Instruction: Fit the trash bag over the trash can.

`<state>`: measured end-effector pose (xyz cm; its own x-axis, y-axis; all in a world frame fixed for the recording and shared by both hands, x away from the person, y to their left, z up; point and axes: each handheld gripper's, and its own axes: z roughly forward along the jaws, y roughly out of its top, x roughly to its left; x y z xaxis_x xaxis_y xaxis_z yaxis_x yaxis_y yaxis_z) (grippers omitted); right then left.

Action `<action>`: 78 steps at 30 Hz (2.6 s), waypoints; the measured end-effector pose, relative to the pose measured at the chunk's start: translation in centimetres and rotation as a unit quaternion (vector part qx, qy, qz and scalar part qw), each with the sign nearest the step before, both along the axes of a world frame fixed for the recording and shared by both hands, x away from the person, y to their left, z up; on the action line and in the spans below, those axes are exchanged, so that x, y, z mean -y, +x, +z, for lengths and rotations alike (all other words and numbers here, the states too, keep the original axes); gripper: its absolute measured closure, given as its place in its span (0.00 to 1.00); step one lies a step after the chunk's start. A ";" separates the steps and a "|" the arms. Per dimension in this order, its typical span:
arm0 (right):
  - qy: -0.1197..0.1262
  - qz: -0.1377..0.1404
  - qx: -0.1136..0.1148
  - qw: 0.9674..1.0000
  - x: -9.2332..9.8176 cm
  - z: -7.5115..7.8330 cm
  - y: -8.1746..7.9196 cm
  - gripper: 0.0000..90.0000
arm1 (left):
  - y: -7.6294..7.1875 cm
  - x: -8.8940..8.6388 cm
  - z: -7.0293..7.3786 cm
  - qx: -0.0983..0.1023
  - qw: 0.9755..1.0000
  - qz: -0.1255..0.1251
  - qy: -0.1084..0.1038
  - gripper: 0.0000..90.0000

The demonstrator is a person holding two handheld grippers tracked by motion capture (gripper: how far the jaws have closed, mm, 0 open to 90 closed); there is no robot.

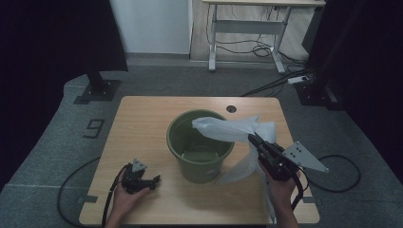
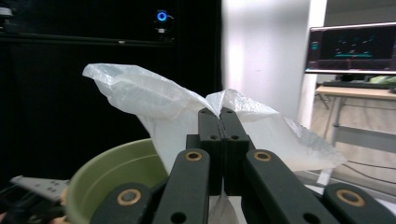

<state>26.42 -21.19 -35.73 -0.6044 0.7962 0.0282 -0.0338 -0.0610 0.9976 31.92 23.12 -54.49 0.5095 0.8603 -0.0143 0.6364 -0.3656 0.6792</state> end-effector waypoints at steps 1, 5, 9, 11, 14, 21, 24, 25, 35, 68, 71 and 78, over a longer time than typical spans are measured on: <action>-0.001 0.002 -0.001 1.000 -0.1 0.0 -0.2 0.99 | 0.0 0.0 0.0 0.000 1.000 0.000 0.000 0.21; -0.002 0.011 0.000 1.000 -0.1 -0.1 -0.7 0.99 | 0.0 0.0 0.0 0.000 1.000 0.000 0.000 0.21; -0.007 0.019 0.001 1.000 -0.3 0.1 -1.2 0.99 | 0.0 0.0 0.0 0.000 1.000 0.000 0.000 0.21; -0.012 0.018 0.000 1.000 -0.5 0.1 -1.2 0.99 | 0.0 0.0 0.0 0.000 1.000 0.001 0.000 0.21; -0.026 0.021 -0.015 0.999 -0.9 -0.3 -0.7 0.99 | 0.0 0.0 0.0 0.000 1.000 0.001 0.000 0.21; -0.037 0.031 -0.041 0.998 -1.7 -1.7 0.2 0.99 | 0.0 0.0 0.0 0.000 1.000 0.001 0.000 0.21; -0.052 0.044 -0.050 0.996 -2.5 -2.1 0.3 0.99 | 0.0 0.0 0.0 0.000 1.000 0.001 0.000 0.21; -0.052 0.044 -0.050 0.996 -2.5 -2.1 0.3 0.99 | 0.0 0.0 0.0 0.000 1.000 0.001 0.000 0.21; -0.073 0.074 -0.077 0.992 -4.8 -3.4 1.4 0.98 | 0.0 0.0 0.0 0.001 1.000 0.001 0.000 0.21; -0.072 0.079 -0.087 0.991 -3.7 -3.7 1.5 0.98 | -5.1 3.4 14.4 0.120 0.979 -0.111 -0.119 0.45; -0.070 0.080 -0.084 0.991 -3.7 -3.3 1.3 0.98 | -4.7 4.9 15.4 0.121 0.978 -0.129 -0.112 0.46; -0.074 0.082 -0.079 0.991 -3.9 -2.7 1.2 0.98 | -4.1 7.7 17.5 0.127 0.971 -0.170 -0.112 0.46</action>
